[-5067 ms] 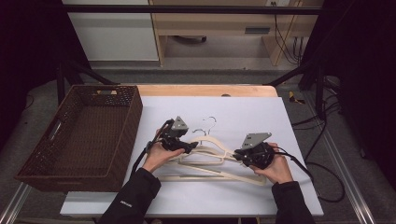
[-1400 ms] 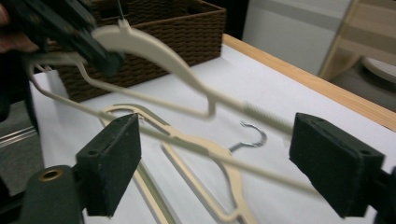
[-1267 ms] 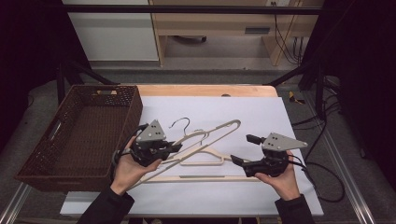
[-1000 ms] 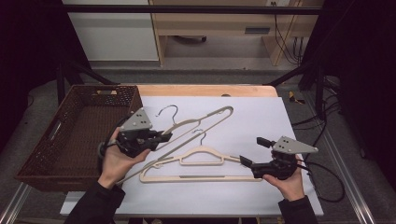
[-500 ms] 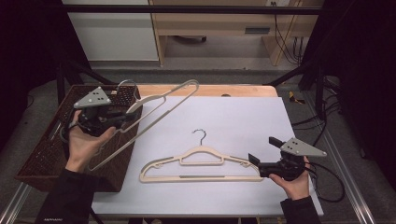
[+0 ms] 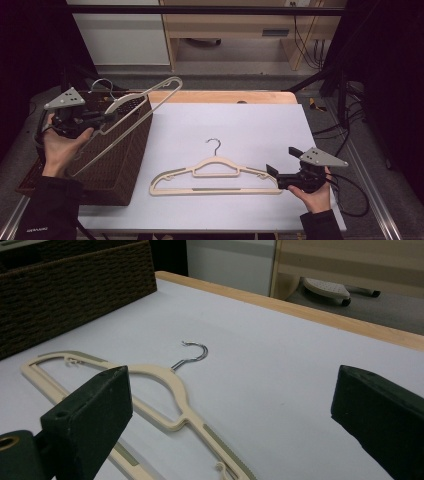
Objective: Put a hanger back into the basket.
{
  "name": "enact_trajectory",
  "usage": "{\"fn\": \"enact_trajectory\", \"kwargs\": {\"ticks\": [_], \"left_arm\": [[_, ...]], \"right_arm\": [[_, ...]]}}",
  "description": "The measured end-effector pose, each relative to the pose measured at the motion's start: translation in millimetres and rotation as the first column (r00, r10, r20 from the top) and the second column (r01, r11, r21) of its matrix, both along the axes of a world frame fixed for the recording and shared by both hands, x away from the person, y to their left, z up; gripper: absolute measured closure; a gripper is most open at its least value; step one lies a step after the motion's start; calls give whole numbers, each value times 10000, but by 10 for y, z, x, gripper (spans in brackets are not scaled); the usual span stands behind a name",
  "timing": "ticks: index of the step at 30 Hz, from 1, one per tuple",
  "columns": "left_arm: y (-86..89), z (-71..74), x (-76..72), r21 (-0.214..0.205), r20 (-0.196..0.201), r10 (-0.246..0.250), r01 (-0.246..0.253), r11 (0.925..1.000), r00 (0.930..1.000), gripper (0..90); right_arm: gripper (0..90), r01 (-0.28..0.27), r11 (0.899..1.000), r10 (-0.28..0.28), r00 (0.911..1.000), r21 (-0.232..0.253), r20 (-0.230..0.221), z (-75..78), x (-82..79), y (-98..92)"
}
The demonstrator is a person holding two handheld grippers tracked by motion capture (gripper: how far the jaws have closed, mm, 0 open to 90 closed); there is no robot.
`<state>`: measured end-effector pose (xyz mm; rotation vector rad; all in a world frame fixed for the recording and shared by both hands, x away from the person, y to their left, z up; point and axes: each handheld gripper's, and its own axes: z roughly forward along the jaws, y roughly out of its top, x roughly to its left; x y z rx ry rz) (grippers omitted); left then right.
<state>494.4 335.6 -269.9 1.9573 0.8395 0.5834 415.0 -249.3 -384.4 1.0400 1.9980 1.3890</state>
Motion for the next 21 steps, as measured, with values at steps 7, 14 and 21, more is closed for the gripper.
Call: {"fn": "enact_trajectory", "kwargs": {"ticks": [7,14,21], "left_arm": [[268,-86,91,181,-317,390,-385,9991,9987,859],[543,-175,96,-173,-356,853,-859,9962,9957,859],[793,-300,93,-289,-612,1380,-1399,9897,9885,859]], "right_arm": [[31,64,10000,-64,10000,23,-50,-4,8,0],[30,29,10000,-29,10000,-22,-77,-8,10,0],[28,28,10000,-29,10000,-78,-93,-10,16,-1]]}}
